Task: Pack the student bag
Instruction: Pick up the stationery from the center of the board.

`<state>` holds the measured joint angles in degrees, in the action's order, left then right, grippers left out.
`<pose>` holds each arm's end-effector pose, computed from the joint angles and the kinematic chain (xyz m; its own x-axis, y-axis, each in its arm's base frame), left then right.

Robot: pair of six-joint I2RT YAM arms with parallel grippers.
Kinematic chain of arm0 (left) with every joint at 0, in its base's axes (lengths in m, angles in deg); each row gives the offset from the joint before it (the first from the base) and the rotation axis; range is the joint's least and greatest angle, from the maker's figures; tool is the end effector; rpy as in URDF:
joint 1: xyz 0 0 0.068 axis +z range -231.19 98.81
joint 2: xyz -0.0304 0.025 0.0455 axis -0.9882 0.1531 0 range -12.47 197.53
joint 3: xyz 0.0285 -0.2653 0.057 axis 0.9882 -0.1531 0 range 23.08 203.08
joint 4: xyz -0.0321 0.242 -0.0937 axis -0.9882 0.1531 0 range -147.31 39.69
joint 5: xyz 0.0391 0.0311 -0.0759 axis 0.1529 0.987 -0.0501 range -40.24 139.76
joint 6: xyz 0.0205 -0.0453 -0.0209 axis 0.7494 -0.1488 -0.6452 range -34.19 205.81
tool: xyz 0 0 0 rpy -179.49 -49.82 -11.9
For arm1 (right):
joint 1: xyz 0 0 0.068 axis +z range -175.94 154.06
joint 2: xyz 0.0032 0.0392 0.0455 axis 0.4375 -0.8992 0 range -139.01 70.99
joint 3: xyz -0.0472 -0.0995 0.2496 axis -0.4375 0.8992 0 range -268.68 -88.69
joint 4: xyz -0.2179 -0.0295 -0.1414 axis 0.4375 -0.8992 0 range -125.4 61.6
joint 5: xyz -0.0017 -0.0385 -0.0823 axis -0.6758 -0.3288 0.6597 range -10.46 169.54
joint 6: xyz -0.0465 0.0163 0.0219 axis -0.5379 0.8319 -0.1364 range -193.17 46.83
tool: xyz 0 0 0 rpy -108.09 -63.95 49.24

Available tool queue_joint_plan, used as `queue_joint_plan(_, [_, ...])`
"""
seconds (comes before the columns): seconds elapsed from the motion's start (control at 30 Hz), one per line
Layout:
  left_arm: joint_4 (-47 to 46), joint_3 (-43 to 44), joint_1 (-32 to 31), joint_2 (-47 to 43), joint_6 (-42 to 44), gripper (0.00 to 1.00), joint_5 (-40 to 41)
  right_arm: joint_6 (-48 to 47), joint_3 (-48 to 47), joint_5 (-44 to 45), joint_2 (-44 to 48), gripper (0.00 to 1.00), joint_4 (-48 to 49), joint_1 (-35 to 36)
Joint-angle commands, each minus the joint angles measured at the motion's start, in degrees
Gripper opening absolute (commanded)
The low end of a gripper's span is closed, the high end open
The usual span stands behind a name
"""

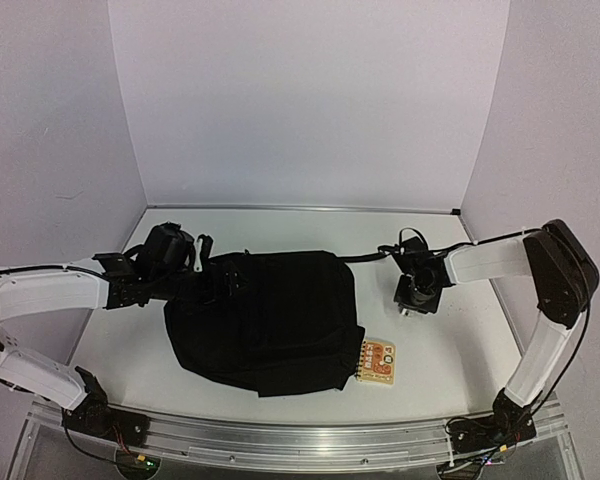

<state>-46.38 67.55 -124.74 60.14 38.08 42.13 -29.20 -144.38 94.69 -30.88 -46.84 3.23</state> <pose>0.1926 -0.1897 0.2338 -0.8679 -0.1869 -0.4602 0.1714 0.7568 -0.6307 0.2959 0.1546 0.1388 -0.8265 0.3061 -0.4724 0.2794 0.9516 0.1277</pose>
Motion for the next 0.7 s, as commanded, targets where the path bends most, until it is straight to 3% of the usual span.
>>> queue_joint_plan(0.0, [-3.2, 1.5, 0.2, -3.0, 2.0, 1.00, -1.9, -0.1, 0.8, -1.3, 7.4, 0.05, 0.7, 0.1])
queue_joint_plan(0.07, [-4.9, 2.1, 0.2, -3.7, 2.8, 1.00, -3.8, -1.8, 0.9, -4.2, 12.5, 0.00, 1.2, 0.2])
queue_joint_plan(0.2, [-10.6, 4.1, 0.0, -4.4, 3.7, 0.97, -9.5, -6.6, 1.2, -15.2, 24.9, 0.00, 6.8, 1.5])
queue_joint_plan(0.33, [-14.5, 8.5, -0.6, -3.2, 4.9, 0.97, -14.7, -8.9, 1.1, -30.8, 34.0, 0.00, 14.8, 3.2])
queue_joint_plan(0.47, [-17.9, 12.3, -2.1, -0.4, 5.5, 0.97, -19.3, -9.4, 0.0, -43.2, 37.1, 0.00, 21.9, 5.9])
queue_joint_plan(0.67, [-30.1, 15.1, -4.8, 2.3, 4.6, 0.97, -25.4, -9.6, -2.6, -49.0, 34.9, 0.00, 28.3, 14.2])
